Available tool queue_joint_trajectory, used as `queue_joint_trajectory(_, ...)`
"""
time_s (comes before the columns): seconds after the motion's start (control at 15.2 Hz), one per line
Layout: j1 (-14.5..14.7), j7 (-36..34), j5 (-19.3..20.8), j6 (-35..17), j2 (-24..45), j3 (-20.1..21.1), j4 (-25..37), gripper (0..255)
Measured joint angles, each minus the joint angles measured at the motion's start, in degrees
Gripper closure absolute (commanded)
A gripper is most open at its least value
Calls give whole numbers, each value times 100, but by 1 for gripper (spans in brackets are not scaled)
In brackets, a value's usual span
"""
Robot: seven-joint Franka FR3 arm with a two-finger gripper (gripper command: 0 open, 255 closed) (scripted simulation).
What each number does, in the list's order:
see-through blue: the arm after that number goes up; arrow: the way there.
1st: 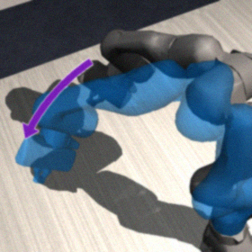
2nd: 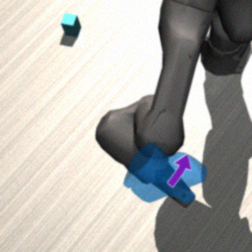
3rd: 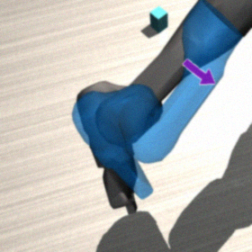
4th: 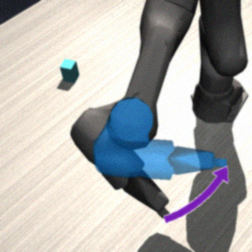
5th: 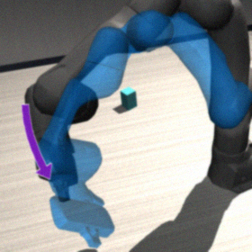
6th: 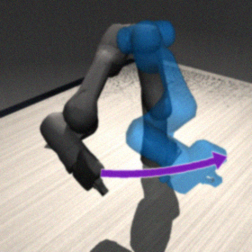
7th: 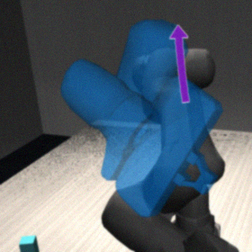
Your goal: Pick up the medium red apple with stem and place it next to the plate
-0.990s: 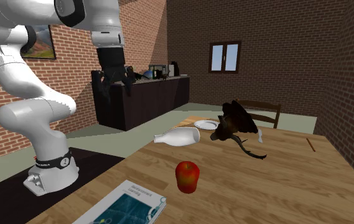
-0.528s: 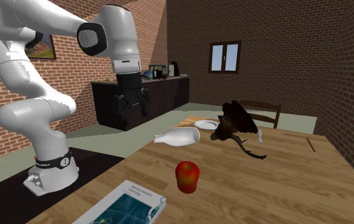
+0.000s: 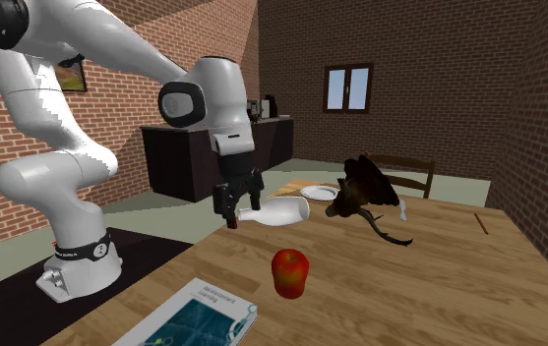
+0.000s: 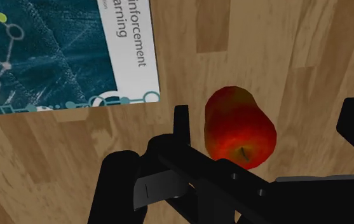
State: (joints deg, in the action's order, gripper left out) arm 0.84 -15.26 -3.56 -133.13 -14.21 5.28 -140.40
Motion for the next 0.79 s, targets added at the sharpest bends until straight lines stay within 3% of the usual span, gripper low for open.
queue_joint_trajectory(0.46,-49,-497,519,-1241,1544,125,555,0)
queue_joint_trajectory(0.79,-35,-643,694,-1707,2041,108,620,0)
